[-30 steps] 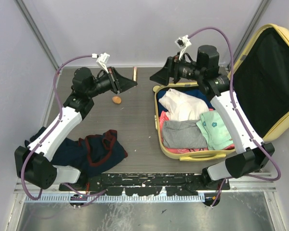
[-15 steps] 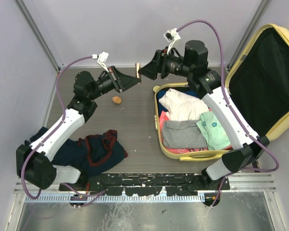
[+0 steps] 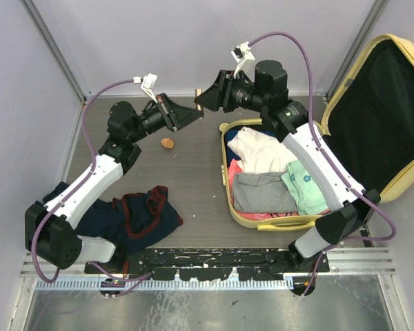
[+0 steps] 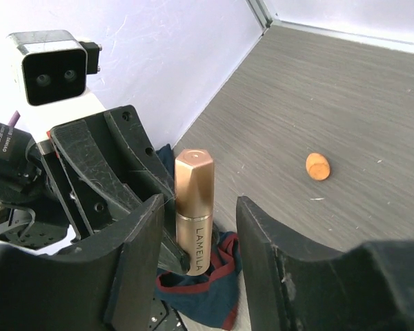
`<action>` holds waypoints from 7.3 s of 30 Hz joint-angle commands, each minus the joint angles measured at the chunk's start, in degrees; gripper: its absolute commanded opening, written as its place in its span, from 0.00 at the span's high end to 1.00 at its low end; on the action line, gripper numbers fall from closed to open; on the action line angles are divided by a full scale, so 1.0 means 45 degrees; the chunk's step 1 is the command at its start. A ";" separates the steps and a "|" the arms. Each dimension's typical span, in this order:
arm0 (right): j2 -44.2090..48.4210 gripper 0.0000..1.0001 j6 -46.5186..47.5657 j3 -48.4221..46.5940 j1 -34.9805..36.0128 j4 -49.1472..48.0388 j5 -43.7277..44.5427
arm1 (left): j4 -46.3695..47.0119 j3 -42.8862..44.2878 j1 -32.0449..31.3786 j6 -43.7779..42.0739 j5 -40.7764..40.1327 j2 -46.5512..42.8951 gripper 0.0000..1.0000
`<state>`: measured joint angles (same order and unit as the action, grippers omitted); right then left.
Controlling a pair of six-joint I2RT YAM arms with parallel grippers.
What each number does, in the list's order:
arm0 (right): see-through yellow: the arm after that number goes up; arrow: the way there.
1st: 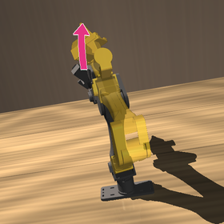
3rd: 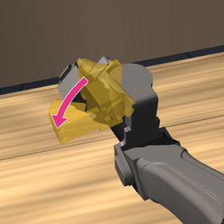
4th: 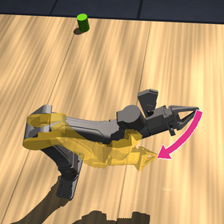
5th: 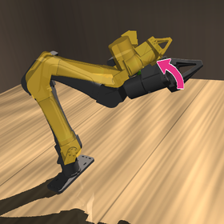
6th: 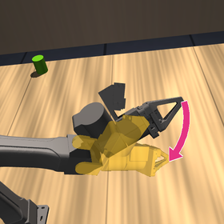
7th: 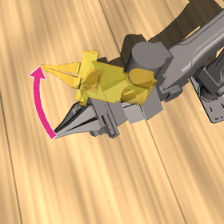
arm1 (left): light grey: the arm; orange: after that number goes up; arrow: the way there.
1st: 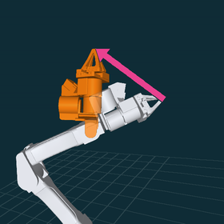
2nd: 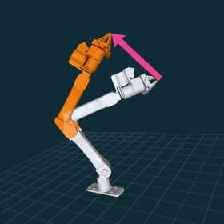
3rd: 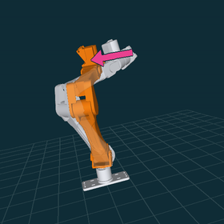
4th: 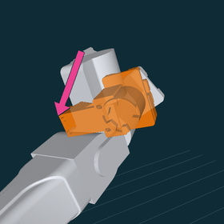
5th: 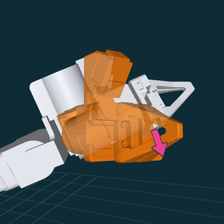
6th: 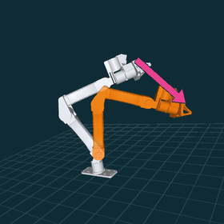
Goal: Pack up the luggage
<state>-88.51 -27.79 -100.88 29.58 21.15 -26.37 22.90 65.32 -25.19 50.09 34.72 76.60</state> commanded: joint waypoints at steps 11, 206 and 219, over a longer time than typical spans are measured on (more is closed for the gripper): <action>0.0363 0.74 -0.0685 0.1306 0.0360 -0.1065 0.0045 | 0.0679 0.0863 -0.0066 -0.0516 -0.0233 0.0234 0.96; -0.0733 0.12 1.2504 0.1843 -0.9731 0.5665 0.3681 | -0.8487 0.2212 -0.2801 -1.3928 -0.3124 0.1930 0.02; -0.0740 0.04 1.3558 -0.5619 -0.9481 1.0125 0.3560 | -0.8621 0.2144 -0.2543 -1.3551 -0.3520 0.1516 0.02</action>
<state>-95.42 30.68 -118.15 -13.34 61.30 -10.74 -17.54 74.41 -37.45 -12.38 19.44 86.59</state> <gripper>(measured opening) 0.953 0.982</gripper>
